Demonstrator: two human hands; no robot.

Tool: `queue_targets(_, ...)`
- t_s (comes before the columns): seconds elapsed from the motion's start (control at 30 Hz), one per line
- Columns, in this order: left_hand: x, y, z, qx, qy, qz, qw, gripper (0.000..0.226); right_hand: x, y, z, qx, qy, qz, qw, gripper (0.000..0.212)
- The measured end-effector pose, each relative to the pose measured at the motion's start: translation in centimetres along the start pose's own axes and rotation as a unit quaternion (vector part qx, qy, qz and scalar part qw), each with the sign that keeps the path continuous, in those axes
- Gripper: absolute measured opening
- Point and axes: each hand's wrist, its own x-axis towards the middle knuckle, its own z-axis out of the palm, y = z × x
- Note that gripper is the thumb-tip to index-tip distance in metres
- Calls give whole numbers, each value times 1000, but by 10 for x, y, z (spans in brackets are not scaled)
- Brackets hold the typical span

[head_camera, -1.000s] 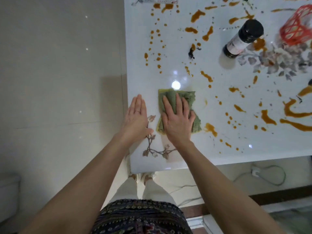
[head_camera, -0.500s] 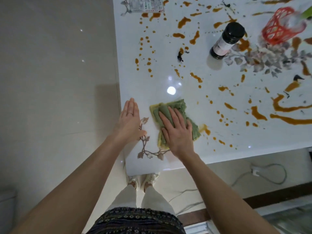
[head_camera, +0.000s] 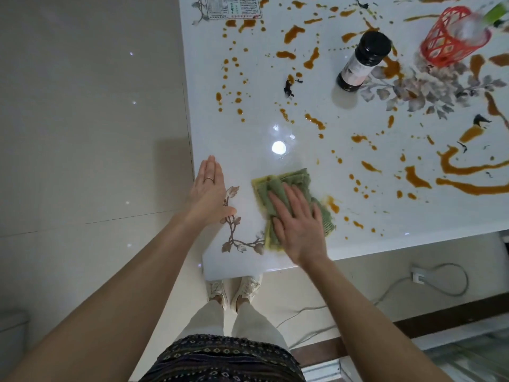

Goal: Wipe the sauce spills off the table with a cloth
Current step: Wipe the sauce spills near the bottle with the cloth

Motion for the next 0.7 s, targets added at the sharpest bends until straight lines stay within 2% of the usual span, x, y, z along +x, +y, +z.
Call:
queue_targets(0.13, -1, 1, -1, -6, -6, 0, 1000, 109, 15, -9, 0, 64, 12, 165, 984, 58)
queue_targets(0.2, -1, 1, 0, -6, -5, -4, 1000, 110, 9, -41, 4, 82, 17, 201, 976, 62)
queue_targets(0.27, 0, 3, 0, -4, -2, -7, 1000, 110, -10, -70, 9, 71, 12, 168, 983, 61)
queue_targets(0.33, 0, 3, 0, -5, -4, -9, 1000, 109, -32, -73, 12, 43, 2, 83, 996, 58)
queue_targets(0.4, -1, 4, 0, -9, -6, -8, 1000, 109, -38, -44, 11, 18, -2, -6, 1000, 56)
queue_targets(0.47, -2, 4, -1, -11, -9, -8, 1000, 109, -35, -8, 8, 1, 7, -20, 1000, 55)
queue_targets(0.6, -1, 4, -1, -17, -9, -11, 1000, 108, -16, 25, 0, 44, 30, 124, 991, 51)
queue_targets(0.7, -1, 5, 1, -17, -8, -10, 1000, 107, -8, -7, 1, 111, 60, 211, 969, 50)
